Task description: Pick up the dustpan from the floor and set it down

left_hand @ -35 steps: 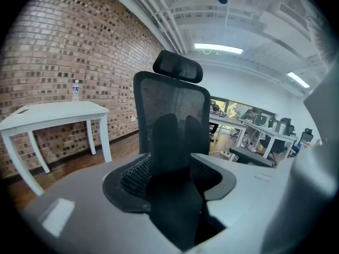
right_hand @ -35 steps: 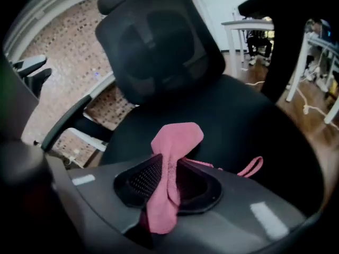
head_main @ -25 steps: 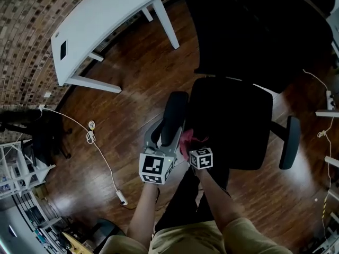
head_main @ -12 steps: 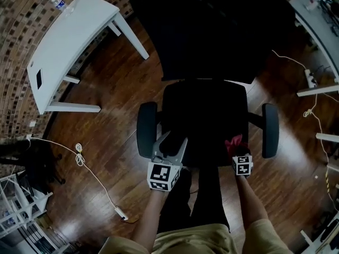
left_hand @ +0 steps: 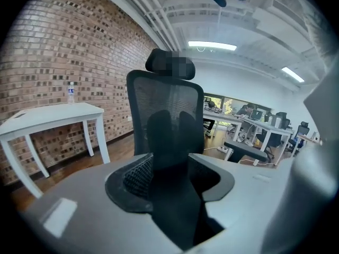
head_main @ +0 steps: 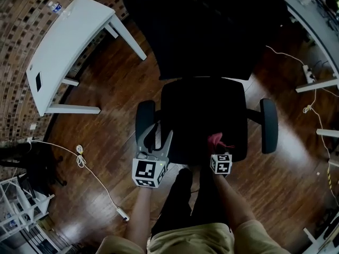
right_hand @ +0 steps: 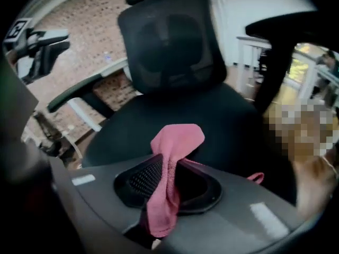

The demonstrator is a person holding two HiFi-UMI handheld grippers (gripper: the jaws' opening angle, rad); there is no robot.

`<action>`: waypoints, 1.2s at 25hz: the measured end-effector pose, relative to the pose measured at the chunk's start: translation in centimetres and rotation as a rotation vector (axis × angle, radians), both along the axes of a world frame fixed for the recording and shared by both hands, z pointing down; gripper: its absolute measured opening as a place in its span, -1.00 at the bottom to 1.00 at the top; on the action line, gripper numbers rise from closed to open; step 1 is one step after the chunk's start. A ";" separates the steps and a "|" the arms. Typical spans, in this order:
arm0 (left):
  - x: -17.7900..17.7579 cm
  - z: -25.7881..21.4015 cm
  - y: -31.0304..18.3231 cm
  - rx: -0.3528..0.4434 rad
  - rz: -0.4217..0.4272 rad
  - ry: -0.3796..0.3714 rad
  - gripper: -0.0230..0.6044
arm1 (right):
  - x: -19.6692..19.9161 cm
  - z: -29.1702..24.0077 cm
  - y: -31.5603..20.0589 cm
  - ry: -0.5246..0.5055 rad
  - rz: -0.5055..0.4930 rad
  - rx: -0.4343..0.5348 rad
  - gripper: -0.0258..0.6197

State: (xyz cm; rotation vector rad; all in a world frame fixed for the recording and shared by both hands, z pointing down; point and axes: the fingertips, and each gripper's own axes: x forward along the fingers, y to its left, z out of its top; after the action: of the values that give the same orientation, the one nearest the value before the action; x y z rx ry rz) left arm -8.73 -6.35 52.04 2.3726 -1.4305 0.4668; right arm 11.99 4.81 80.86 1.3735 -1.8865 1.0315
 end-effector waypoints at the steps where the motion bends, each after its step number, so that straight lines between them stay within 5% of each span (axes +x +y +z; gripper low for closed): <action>1: -0.9 -0.1 0.3 0.001 -0.014 -0.016 -0.35 | -4.7 -0.5 0.4 -0.066 -0.083 0.023 -0.67; 6: -4.3 0.4 2.3 -0.026 -0.075 -0.039 -0.38 | -24.0 -3.0 3.7 -0.404 -0.342 0.072 -0.67; 11: -6.2 0.1 3.7 -0.031 -0.109 -0.054 -0.40 | -27.7 -1.4 5.9 -0.379 -0.486 0.059 -0.67; 14: -6.1 0.2 4.1 -0.035 -0.115 -0.042 -0.41 | -22.6 0.1 6.1 -0.303 -0.482 0.089 -0.67; 19: -1.8 0.8 3.1 -0.044 -0.055 0.002 -0.43 | -1.8 1.9 4.3 -0.087 -0.180 0.063 -0.68; 23: 2.6 1.4 2.4 -0.036 0.009 0.036 -0.44 | 11.0 0.3 3.3 0.092 -0.178 0.078 -0.68; 26: 4.1 1.4 1.8 -0.032 0.024 0.044 -0.45 | 16.0 -0.3 2.7 0.177 -0.086 0.038 -0.68; 30: 3.9 0.4 1.6 -0.025 0.021 0.036 -0.45 | 17.7 -0.3 3.6 0.113 0.192 -0.027 -0.68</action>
State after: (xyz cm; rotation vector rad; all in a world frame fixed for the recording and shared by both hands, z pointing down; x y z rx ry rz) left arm -4.84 -4.74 52.43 2.3663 -1.3778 0.4427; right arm 29.68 8.38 80.52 1.5868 -1.6791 1.0427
